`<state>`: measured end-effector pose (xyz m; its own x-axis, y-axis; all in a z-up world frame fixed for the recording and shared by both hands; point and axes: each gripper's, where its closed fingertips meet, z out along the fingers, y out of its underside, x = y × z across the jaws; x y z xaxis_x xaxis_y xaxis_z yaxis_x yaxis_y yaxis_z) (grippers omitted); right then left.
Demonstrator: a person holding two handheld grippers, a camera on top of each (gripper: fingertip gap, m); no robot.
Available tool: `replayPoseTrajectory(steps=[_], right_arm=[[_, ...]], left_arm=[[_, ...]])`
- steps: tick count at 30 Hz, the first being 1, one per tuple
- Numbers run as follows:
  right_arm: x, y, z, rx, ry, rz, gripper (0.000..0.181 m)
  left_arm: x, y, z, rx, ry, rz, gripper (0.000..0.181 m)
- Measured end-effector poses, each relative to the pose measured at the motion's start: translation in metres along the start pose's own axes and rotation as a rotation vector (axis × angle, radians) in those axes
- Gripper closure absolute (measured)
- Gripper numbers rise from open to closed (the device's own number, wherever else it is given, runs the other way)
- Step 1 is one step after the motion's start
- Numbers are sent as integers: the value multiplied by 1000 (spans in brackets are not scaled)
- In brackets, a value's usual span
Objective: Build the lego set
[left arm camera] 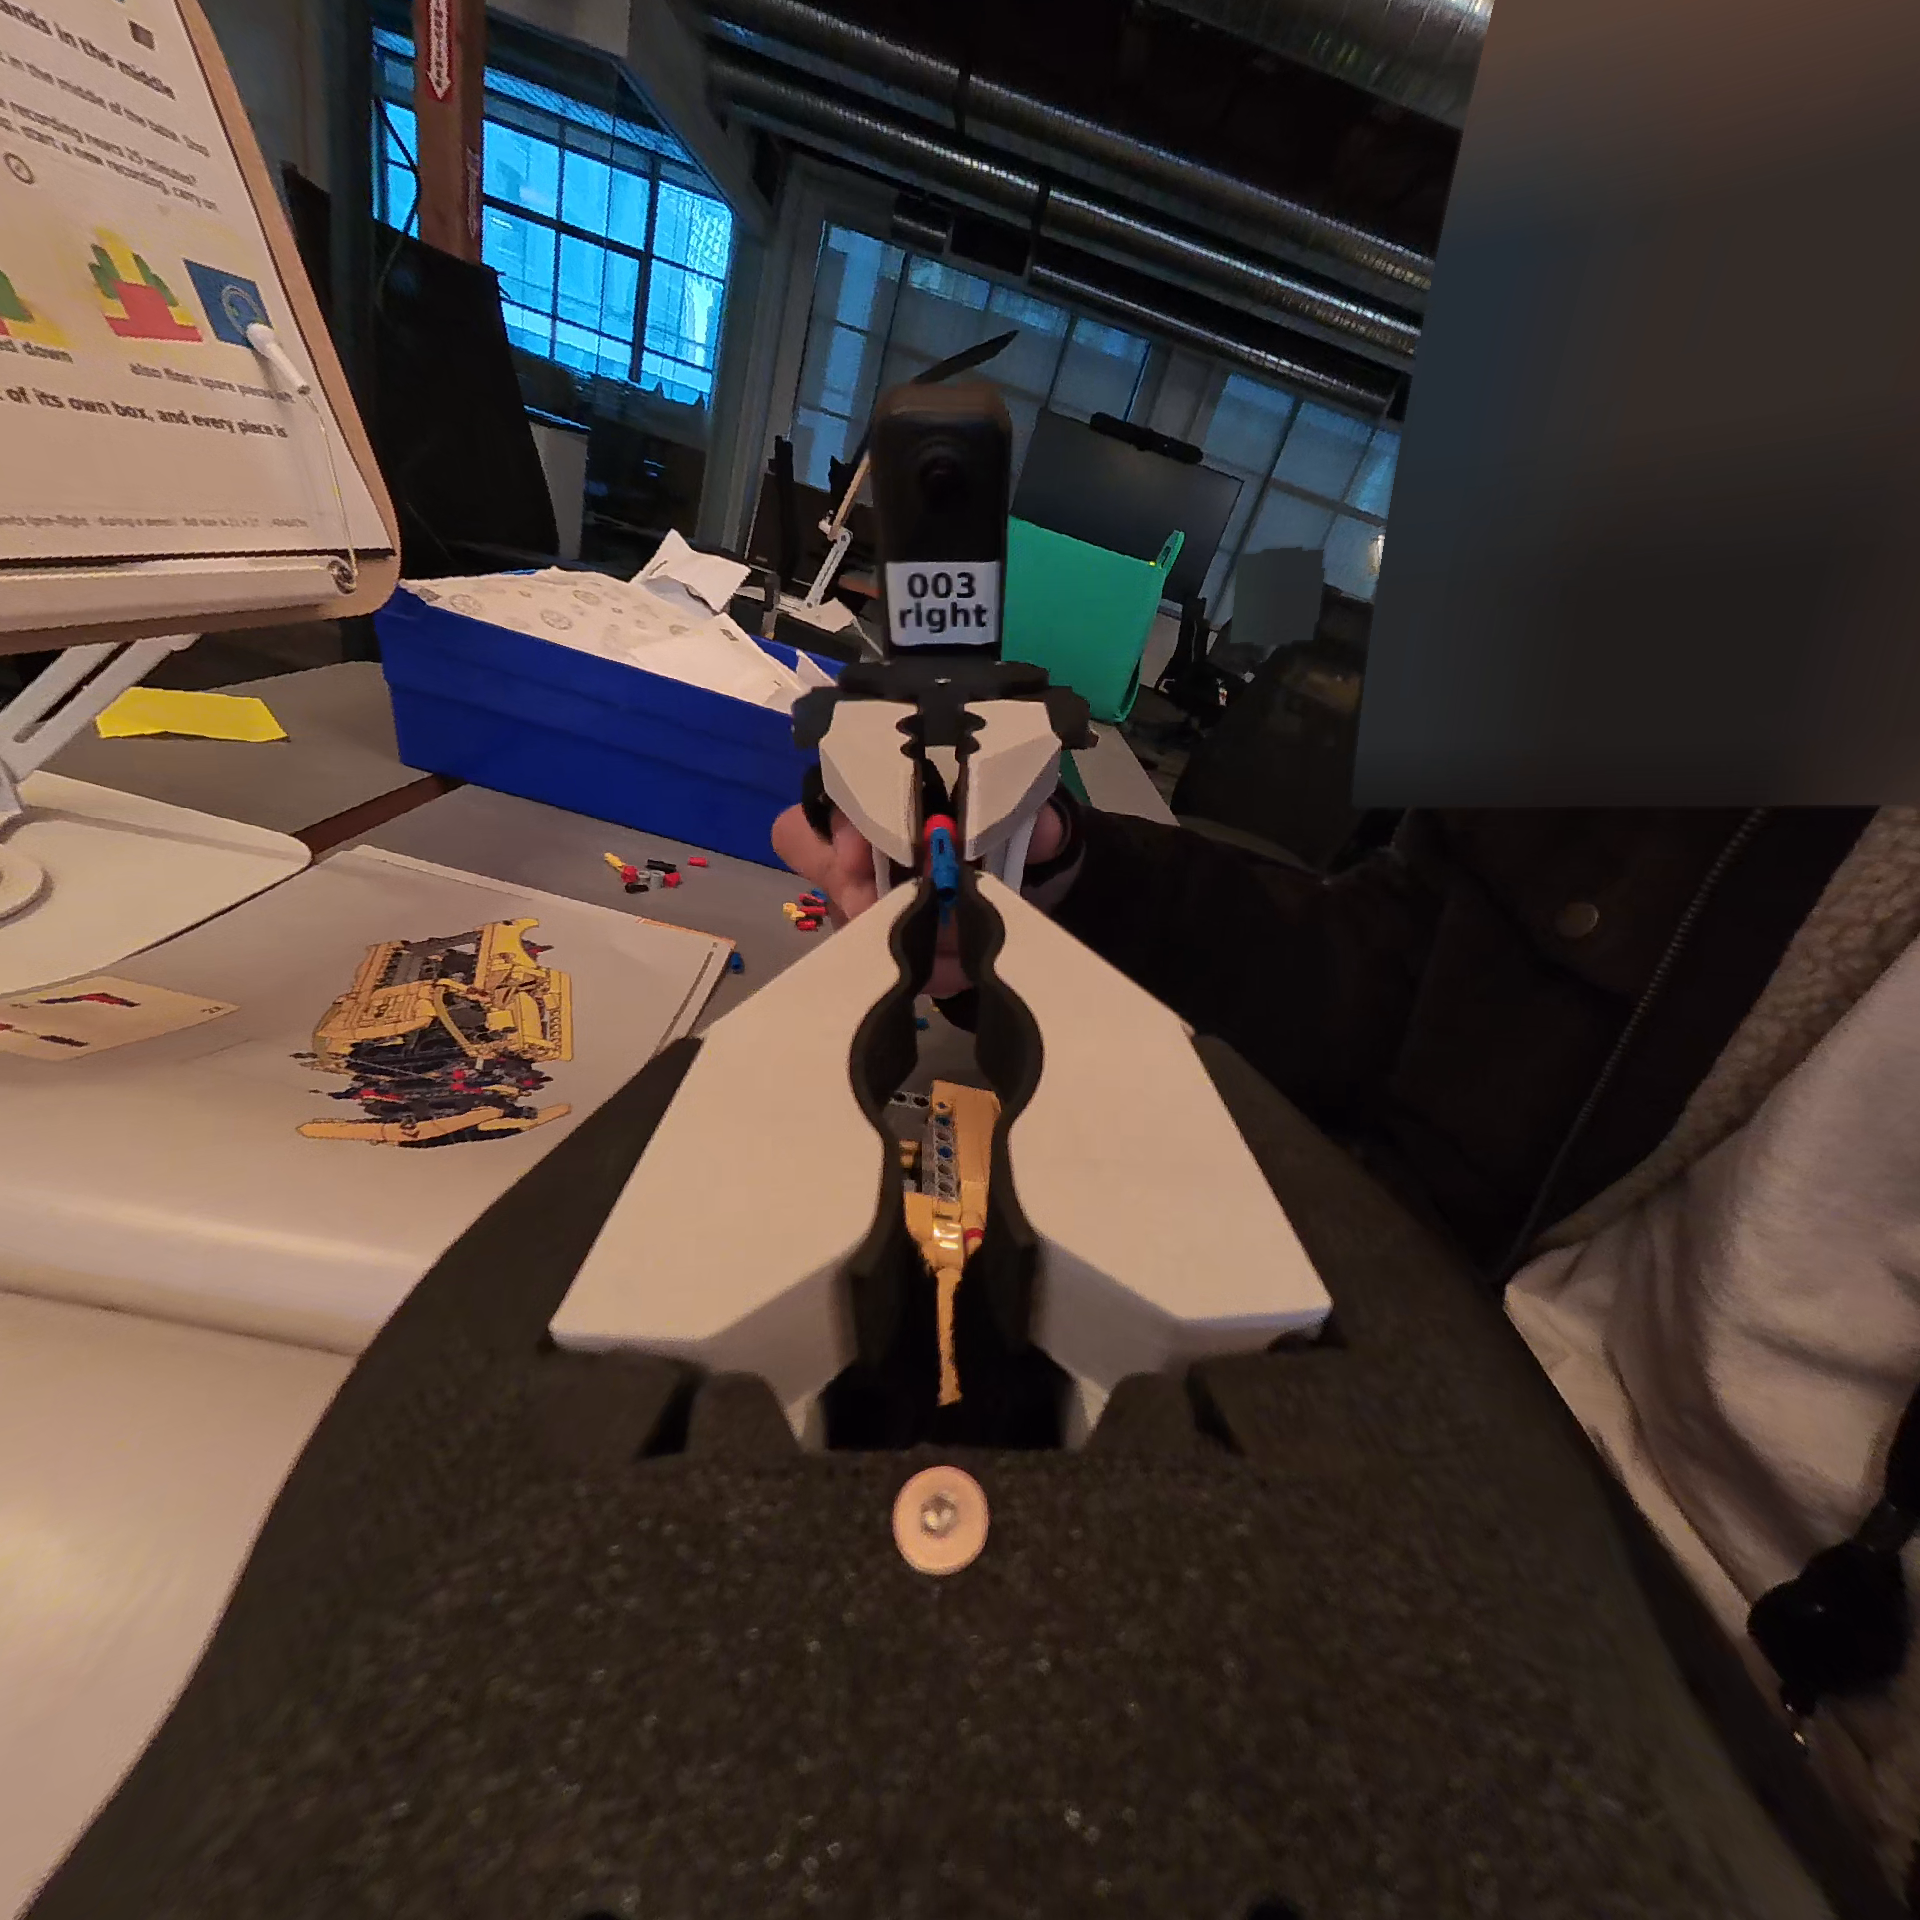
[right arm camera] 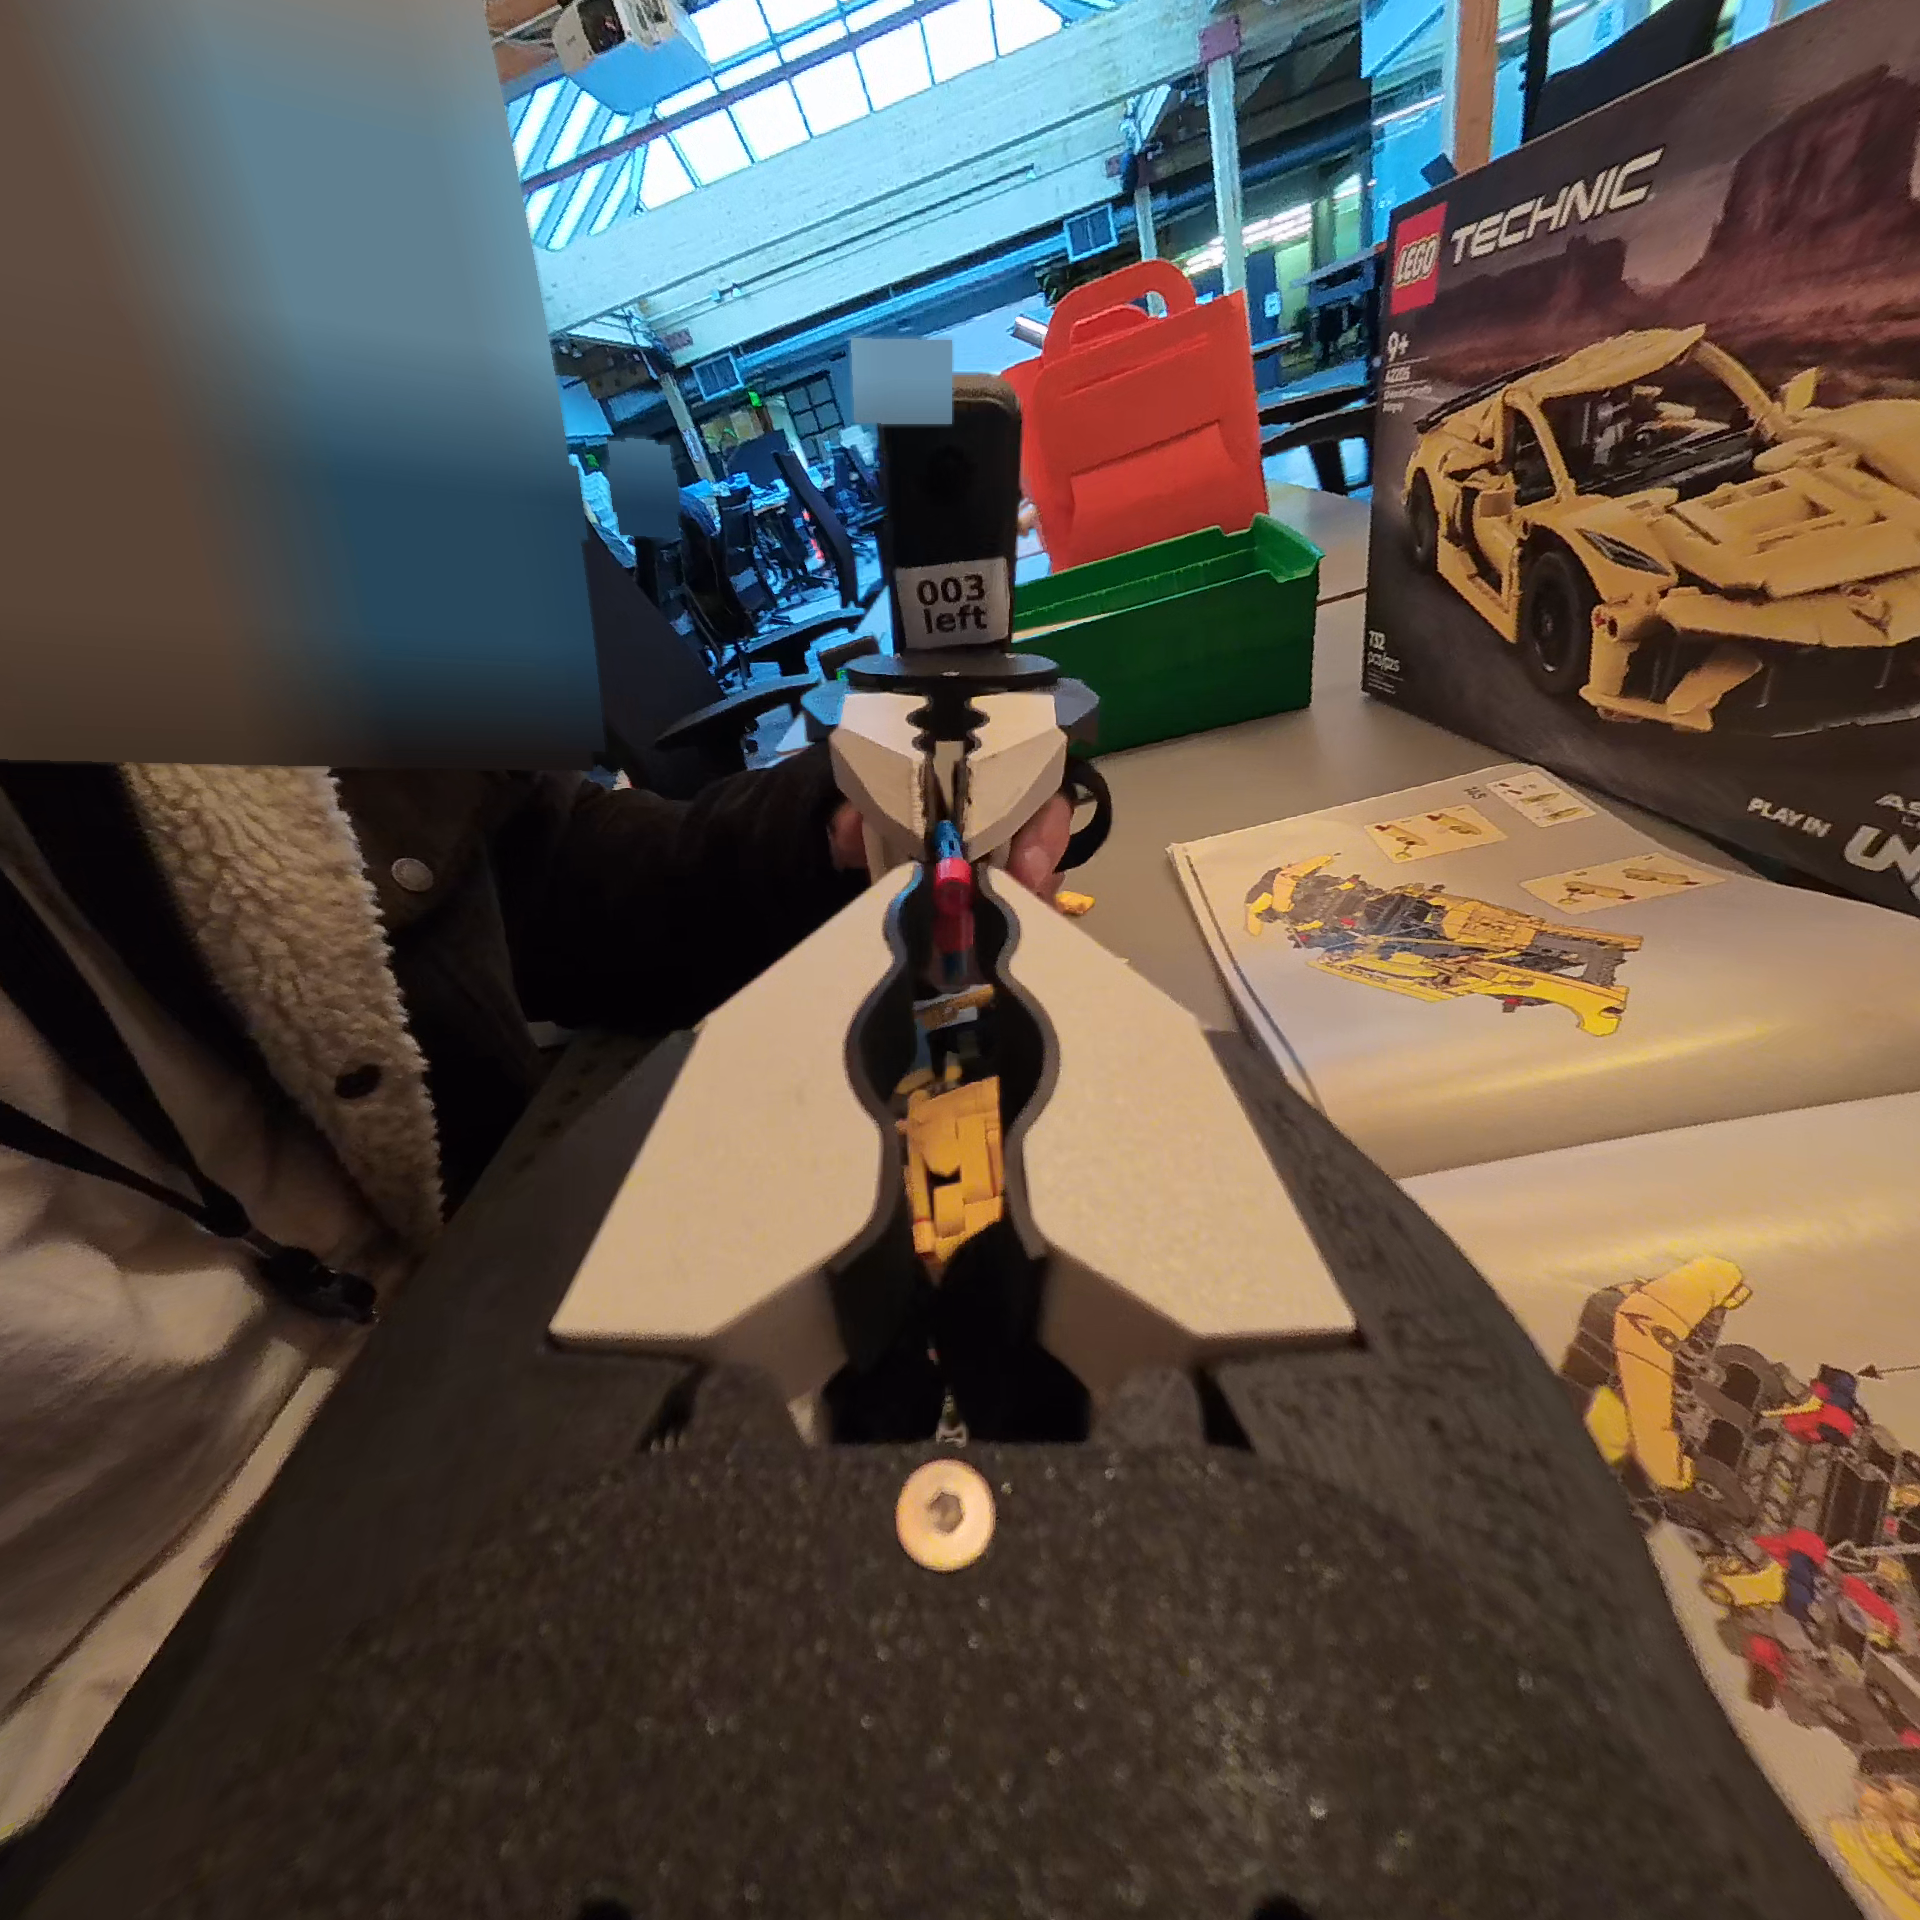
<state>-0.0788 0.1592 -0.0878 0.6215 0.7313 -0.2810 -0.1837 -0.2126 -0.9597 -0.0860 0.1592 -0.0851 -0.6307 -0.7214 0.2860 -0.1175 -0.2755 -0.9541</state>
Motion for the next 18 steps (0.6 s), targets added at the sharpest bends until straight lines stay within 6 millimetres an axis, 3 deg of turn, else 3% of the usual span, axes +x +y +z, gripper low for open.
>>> replayPoseTrajectory(steps=[11,16,18], right_arm=[[-5,18,0,-72,-157,283,175],[-9,8,-3,5,-214,320,175],[-15,13,1,-38,-232,305,175]], left_arm=[[4,17,0,-200,-96,275,178],[5,17,4,-197,-153,404,178],[0,34,10,-293,-199,502,178]])
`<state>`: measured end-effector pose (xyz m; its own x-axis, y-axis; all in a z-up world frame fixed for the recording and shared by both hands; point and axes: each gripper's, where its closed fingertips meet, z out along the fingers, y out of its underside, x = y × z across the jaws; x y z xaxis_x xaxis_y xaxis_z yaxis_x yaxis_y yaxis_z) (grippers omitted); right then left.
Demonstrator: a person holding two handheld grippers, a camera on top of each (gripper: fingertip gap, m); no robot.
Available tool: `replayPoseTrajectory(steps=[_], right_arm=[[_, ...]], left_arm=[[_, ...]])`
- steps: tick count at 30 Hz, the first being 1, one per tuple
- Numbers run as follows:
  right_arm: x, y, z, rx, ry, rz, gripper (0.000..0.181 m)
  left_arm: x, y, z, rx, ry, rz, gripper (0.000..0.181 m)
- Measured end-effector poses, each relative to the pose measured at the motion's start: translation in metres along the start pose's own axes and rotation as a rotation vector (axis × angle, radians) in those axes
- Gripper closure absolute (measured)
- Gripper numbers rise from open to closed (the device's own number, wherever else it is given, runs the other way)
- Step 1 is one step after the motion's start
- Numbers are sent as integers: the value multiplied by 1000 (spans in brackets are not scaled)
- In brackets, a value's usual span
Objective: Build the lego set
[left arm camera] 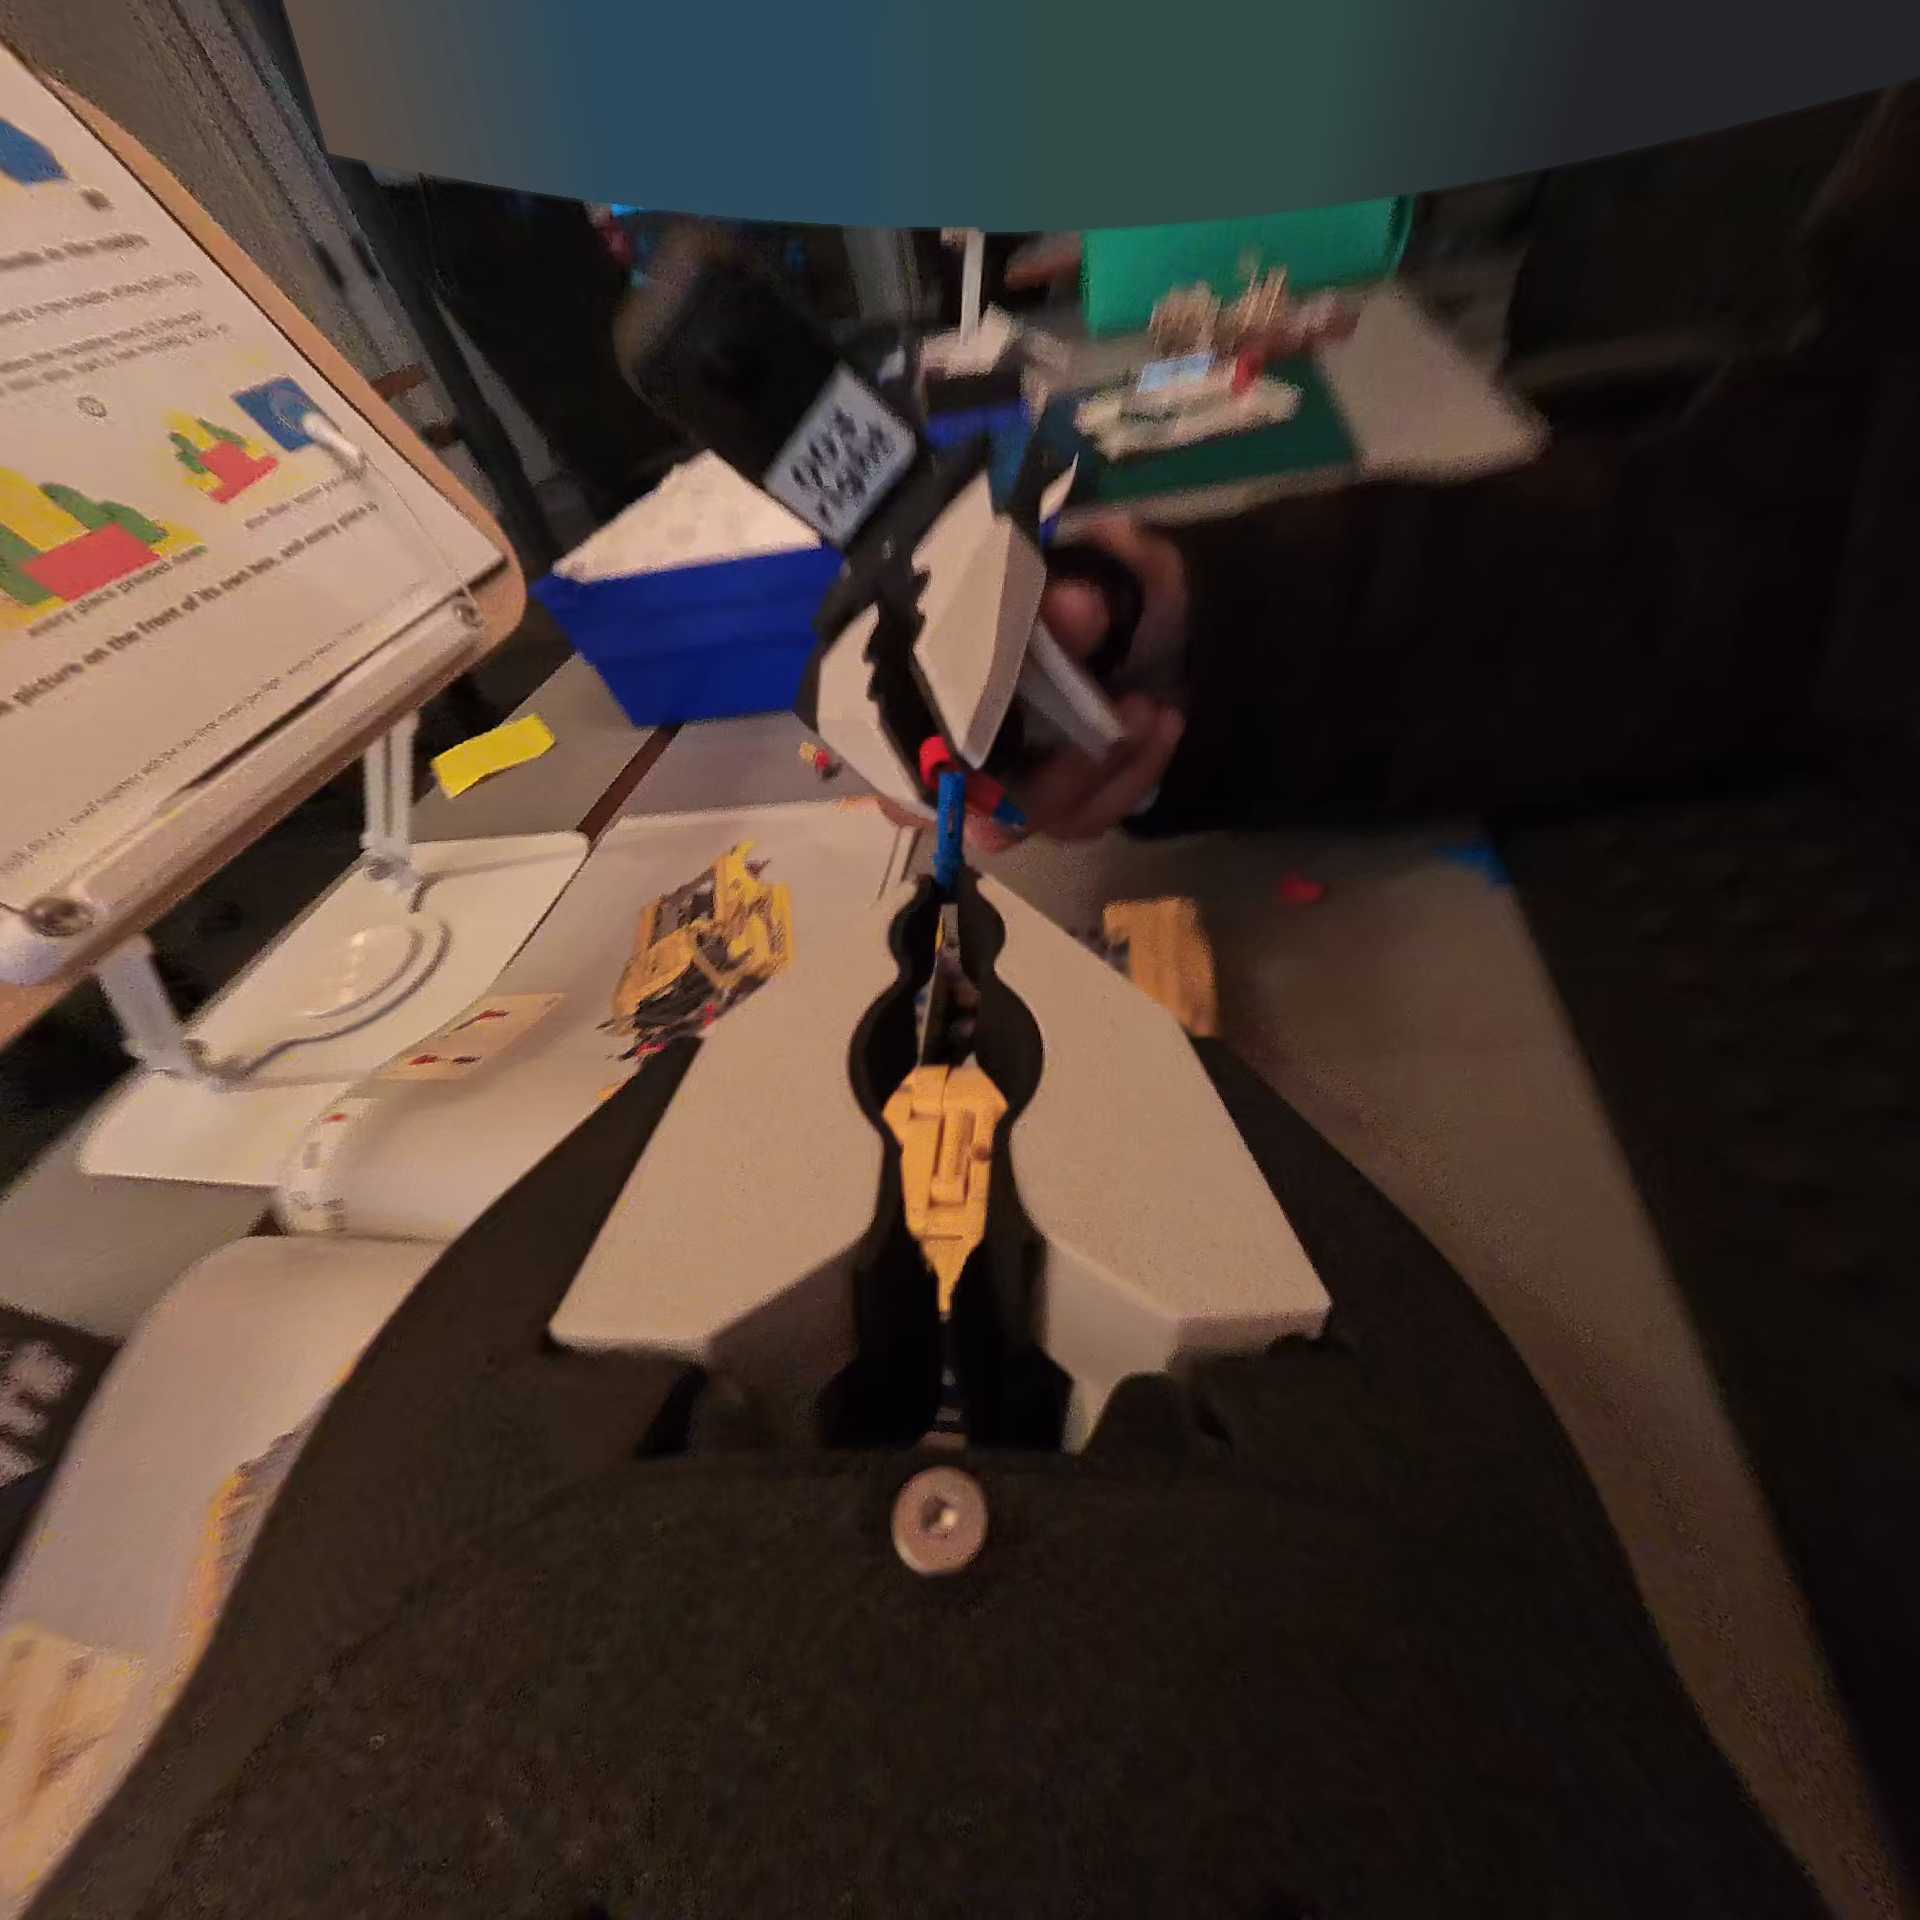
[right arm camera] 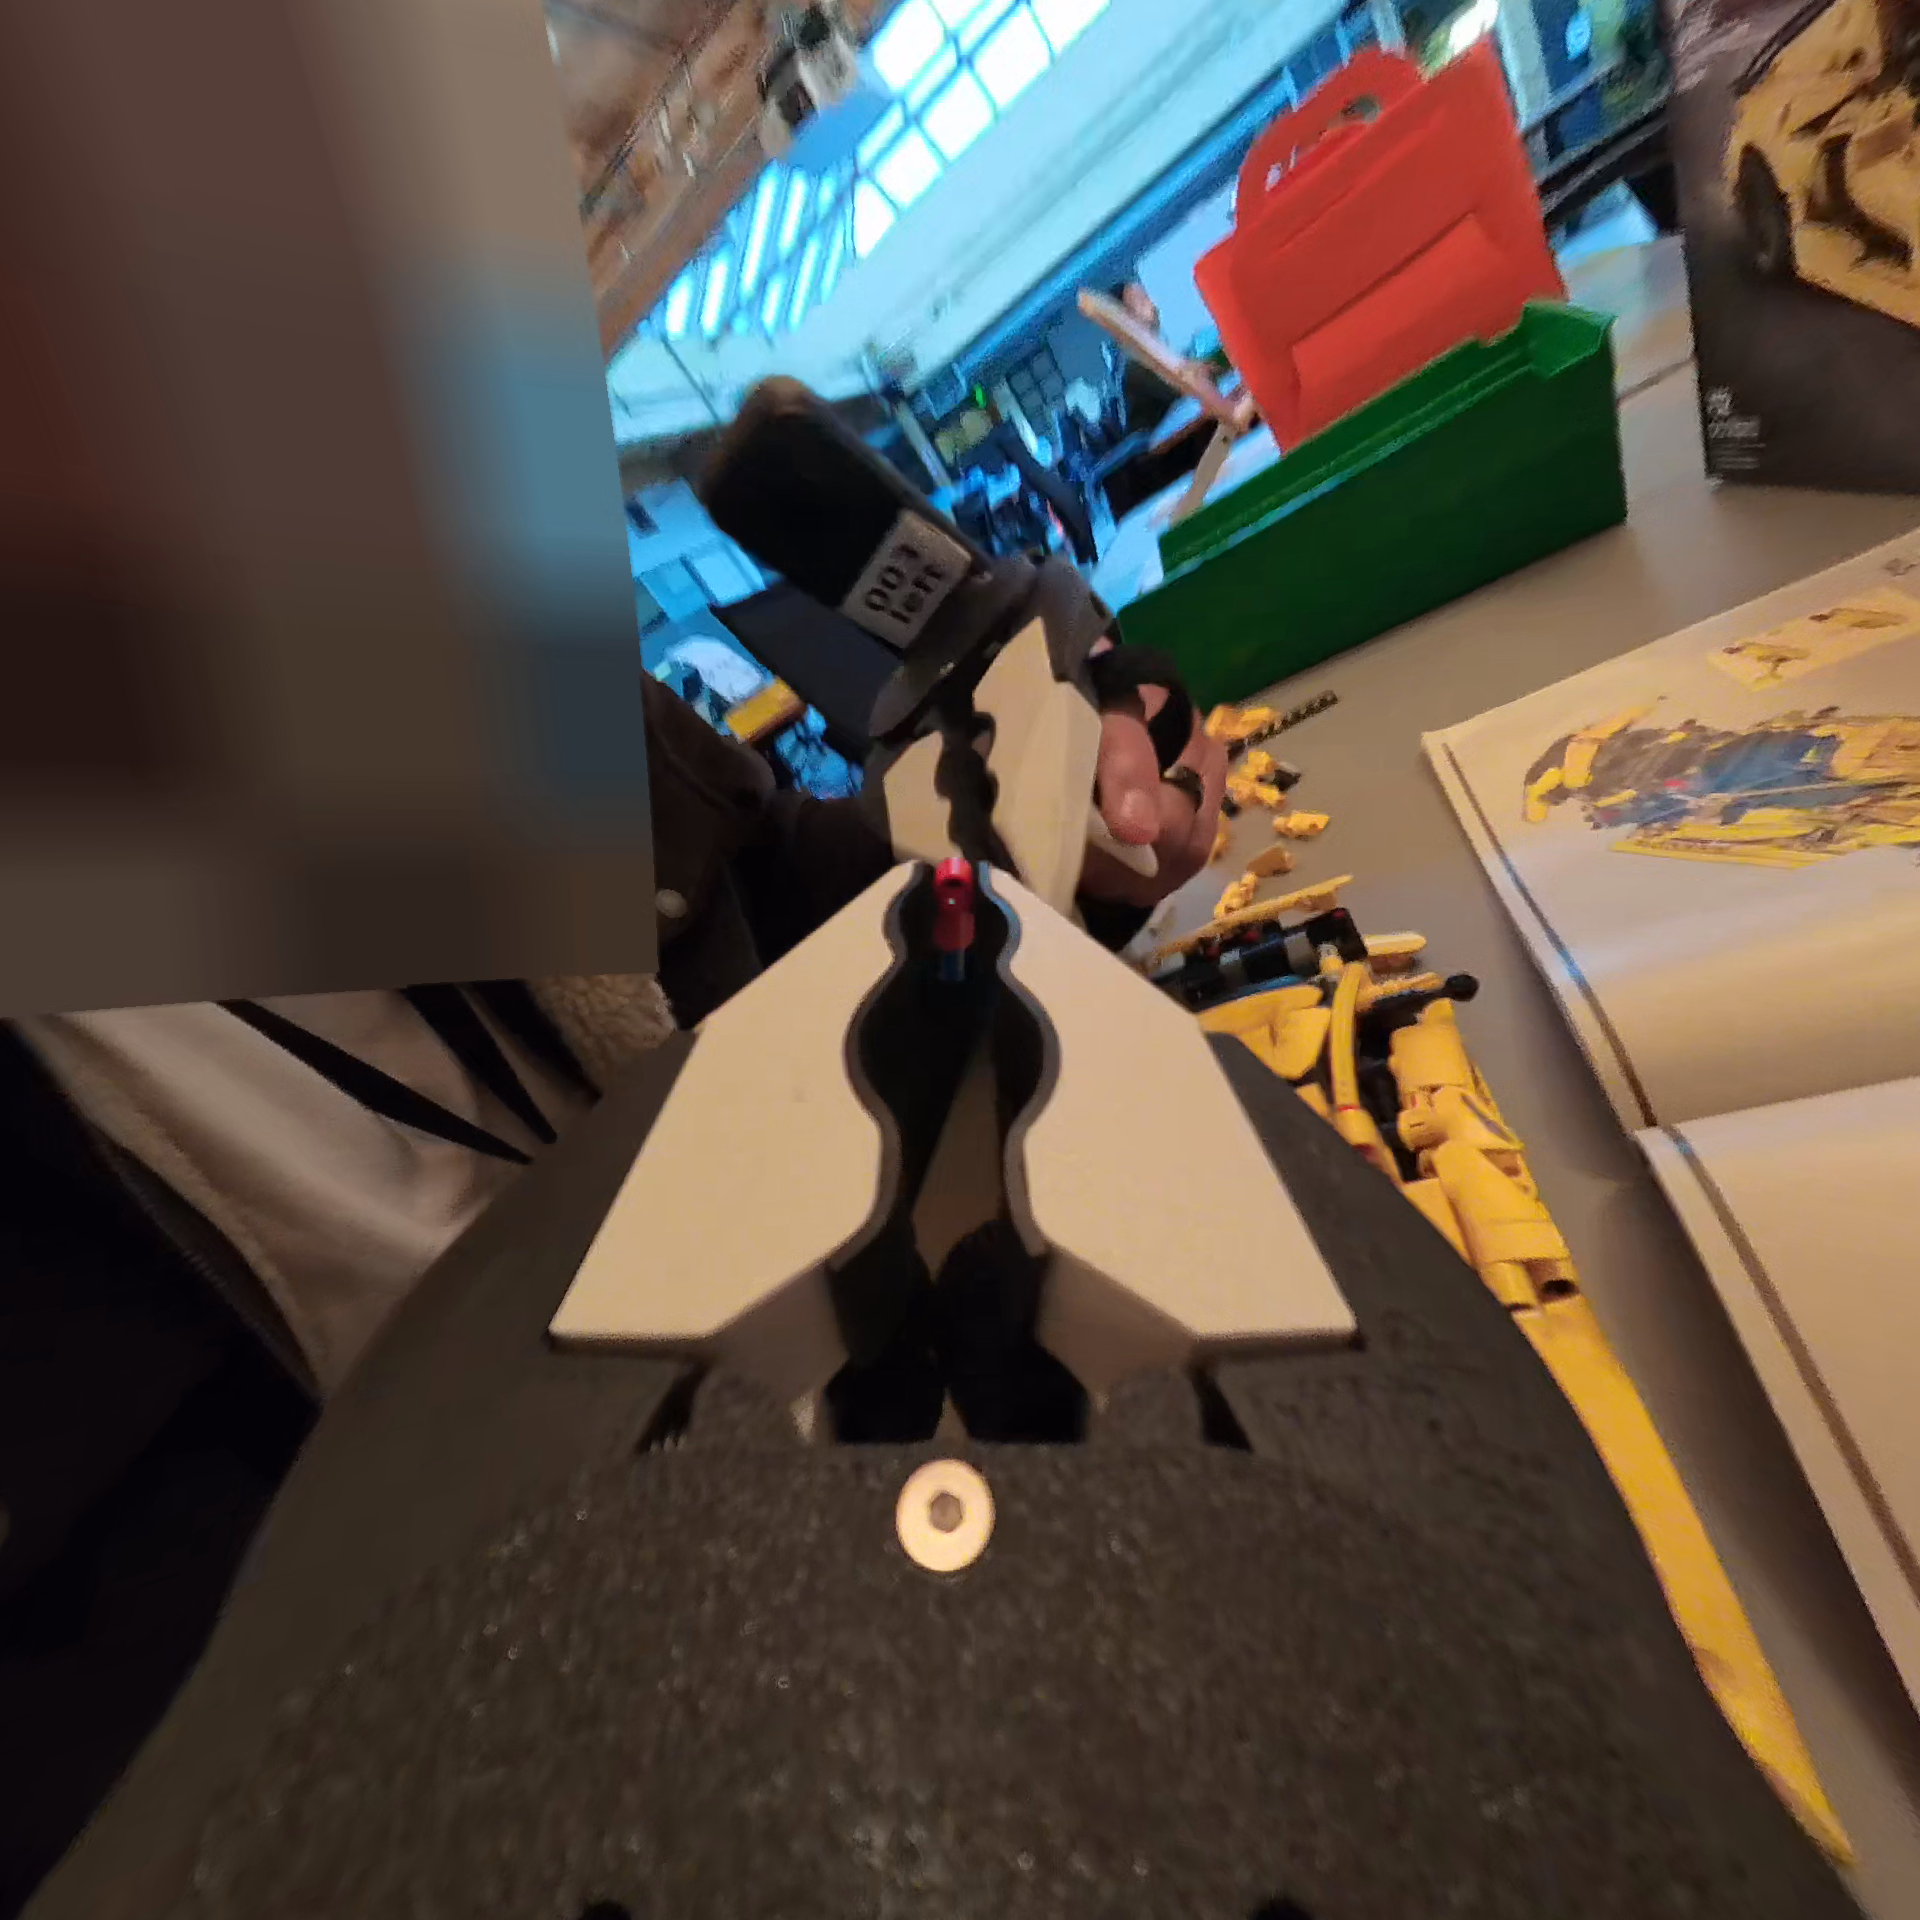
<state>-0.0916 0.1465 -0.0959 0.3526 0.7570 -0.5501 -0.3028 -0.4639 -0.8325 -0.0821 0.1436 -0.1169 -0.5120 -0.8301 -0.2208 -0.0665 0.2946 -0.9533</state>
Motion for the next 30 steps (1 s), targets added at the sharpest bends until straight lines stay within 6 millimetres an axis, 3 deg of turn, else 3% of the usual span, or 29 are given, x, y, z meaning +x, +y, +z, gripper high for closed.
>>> replayPoseTrajectory(steps=[2,4,7,10,12,14,17,20,25,30], right_arm=[[-2,6,4,-43,2,-15,175],[8,4,-10,-49,88,-52,176],[7,1,-15,-50,113,-82,175],[13,0,-15,-65,174,-124,175],[3,4,-13,-116,151,-118,176],[-8,40,-8,-385,183,-114,176],[-12,123,-16,-889,330,-168,175],[-5,180,-29,-1122,457,-244,175],[-9,193,-28,-1121,554,-324,175],[-10,194,-28,-1094,586,-316,173]], left_arm=[[5,0,7,-12,-55,102,178],[2,-5,2,8,-43,75,178],[2,3,1,4,34,-51,178],[10,-5,0,68,129,-177,178],[14,-11,-5,80,180,-218,177],[30,-17,-13,68,280,-241,177],[57,-6,-32,-58,320,-233,177],[81,10,-53,-160,256,-266,177],[118,19,-76,-158,141,-345,177],[136,34,-79,-158,57,-371,177]])
